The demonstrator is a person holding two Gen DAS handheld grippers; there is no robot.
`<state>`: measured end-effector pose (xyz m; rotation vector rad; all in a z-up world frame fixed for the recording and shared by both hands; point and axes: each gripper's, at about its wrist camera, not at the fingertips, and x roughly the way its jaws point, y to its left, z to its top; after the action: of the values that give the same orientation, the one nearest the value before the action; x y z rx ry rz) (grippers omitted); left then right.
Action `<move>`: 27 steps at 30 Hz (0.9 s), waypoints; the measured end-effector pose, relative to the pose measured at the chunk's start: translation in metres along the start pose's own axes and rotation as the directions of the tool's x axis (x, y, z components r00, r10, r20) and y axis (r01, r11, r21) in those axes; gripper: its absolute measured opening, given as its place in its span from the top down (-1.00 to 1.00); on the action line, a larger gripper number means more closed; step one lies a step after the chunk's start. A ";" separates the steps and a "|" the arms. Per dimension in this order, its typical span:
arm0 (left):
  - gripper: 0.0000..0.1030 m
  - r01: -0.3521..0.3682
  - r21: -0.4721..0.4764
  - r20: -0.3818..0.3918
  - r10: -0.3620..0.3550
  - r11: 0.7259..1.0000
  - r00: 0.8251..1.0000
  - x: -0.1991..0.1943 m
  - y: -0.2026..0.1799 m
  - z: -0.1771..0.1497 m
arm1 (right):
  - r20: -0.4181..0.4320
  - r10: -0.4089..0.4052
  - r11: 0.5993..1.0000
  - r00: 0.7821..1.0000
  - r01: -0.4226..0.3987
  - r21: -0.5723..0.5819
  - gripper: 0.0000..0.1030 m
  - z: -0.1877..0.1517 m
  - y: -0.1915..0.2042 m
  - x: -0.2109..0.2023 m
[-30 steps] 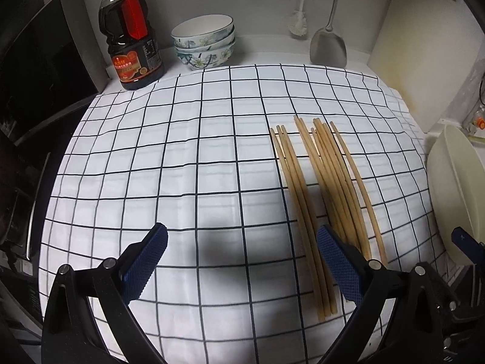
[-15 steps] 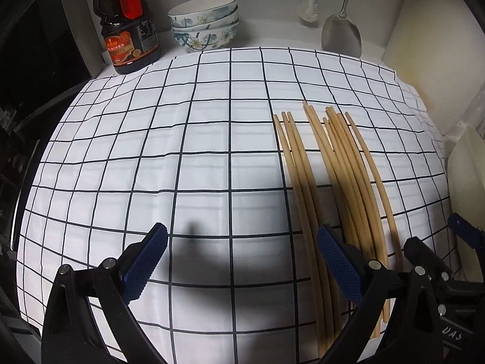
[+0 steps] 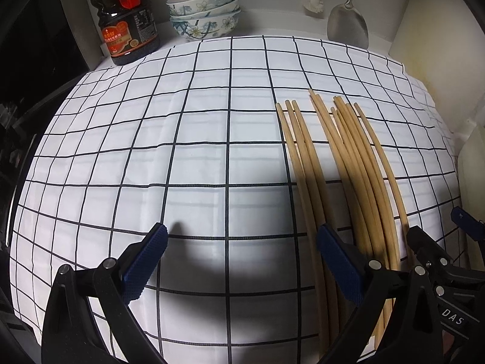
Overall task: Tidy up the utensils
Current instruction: 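Lower the right tool onto the chopsticks and close it on one chopstick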
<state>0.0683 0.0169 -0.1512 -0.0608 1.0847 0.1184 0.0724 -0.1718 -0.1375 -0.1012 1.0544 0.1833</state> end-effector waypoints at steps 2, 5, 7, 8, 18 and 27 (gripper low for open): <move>-0.88 -0.001 0.000 -0.004 0.001 1.000 1.000 0.001 -0.001 0.000 | -0.003 -0.004 1.000 1.000 0.004 -0.002 -0.82 0.000 0.000 0.001; -0.88 -0.007 0.011 -0.014 0.007 1.000 1.000 0.002 -0.003 -0.002 | -0.005 -0.012 1.000 1.000 0.012 -0.006 -0.82 0.000 0.000 0.002; -0.88 -0.015 0.015 -0.016 0.016 1.000 1.000 0.002 -0.003 -0.004 | -0.003 -0.022 1.000 1.000 0.022 -0.010 -0.82 0.000 0.001 0.003; -0.88 -0.017 0.013 -0.015 0.018 1.000 1.000 0.002 -0.002 -0.004 | 0.000 -0.028 1.000 1.000 0.028 -0.012 -0.82 0.000 0.002 0.003; -0.35 0.001 0.034 0.023 -0.002 0.999 1.000 -0.002 -0.011 0.000 | 0.027 -0.014 0.998 1.000 0.015 -0.057 -0.47 0.001 0.011 0.007; 0.77 0.058 0.076 0.025 -0.061 0.995 0.998 -0.007 -0.022 -0.002 | 0.027 0.067 0.989 0.997 -0.063 -0.131 0.67 0.002 0.030 0.004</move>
<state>0.0661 -0.0053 -0.1462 -0.0235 1.0585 0.0245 0.0695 -0.1416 -0.1397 -0.1813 1.0151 0.3119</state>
